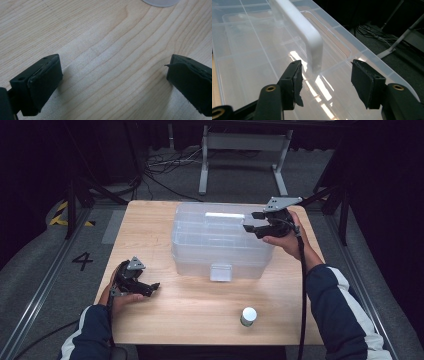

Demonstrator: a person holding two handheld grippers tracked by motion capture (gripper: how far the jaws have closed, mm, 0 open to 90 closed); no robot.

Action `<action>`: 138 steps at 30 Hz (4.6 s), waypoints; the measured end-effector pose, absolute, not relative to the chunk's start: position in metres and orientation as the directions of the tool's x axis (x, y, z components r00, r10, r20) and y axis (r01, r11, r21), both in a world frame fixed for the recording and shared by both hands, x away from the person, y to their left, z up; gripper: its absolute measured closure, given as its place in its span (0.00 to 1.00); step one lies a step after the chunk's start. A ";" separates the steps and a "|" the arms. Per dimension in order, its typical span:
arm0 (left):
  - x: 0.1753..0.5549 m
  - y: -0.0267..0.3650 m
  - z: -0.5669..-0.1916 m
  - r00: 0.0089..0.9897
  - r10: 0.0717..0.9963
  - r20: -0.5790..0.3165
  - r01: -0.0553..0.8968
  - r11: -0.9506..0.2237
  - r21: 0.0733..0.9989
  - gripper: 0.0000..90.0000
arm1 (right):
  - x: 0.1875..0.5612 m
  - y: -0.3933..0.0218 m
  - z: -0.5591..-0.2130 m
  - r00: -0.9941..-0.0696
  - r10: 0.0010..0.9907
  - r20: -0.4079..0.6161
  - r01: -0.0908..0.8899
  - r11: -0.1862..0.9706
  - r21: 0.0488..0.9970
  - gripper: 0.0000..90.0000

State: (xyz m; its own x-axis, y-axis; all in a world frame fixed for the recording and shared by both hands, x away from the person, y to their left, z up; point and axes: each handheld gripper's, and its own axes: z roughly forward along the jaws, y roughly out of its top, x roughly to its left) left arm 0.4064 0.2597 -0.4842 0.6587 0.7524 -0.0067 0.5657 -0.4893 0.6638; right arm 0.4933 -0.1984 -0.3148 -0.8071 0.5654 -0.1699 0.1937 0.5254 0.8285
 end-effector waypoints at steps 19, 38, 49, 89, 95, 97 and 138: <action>0.406 0.260 -0.484 0.659 0.752 -0.007 0.566 -0.489 0.664 0.00 | 0.501 -0.177 -0.308 -0.816 0.542 -0.200 0.185 0.573 0.799 0.70; 0.406 0.258 -0.479 0.661 0.750 -0.030 0.563 -0.469 0.680 0.22 | 0.501 -0.164 -0.302 -0.825 0.514 -0.235 0.176 0.628 0.758 0.84; 0.403 0.238 -0.433 0.726 0.688 0.017 0.412 -0.455 0.789 0.66 | 0.508 -0.164 -0.295 -0.816 0.546 -0.189 0.224 0.602 0.767 0.83; 0.421 0.203 -0.403 0.707 0.702 0.082 0.311 -0.413 0.856 1.00 | 0.526 -0.164 -0.276 -0.803 0.580 -0.136 0.314 0.606 0.731 0.82; 0.430 0.201 -0.406 0.693 0.717 0.067 0.320 -0.390 0.863 1.00 | 0.525 -0.165 -0.278 -0.814 0.563 -0.139 0.300 0.614 0.730 0.82; 0.431 0.202 -0.406 0.697 0.715 0.061 0.321 -0.387 0.864 1.00 | 0.525 -0.165 -0.278 -0.816 0.560 -0.141 0.298 0.617 0.728 0.82; 0.423 0.196 -0.397 0.738 0.669 0.085 0.259 -0.397 0.880 1.00 | 0.488 -0.212 -0.264 -0.763 0.603 -0.234 0.188 0.553 0.812 0.67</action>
State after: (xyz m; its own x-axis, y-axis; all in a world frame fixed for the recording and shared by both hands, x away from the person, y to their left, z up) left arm 0.4228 0.1962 -0.3967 0.7380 0.6694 0.0850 0.2591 -0.3973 0.8803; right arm 0.4884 -0.2122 -0.2641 -0.7629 0.6028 -0.2336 0.1885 0.5531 0.8115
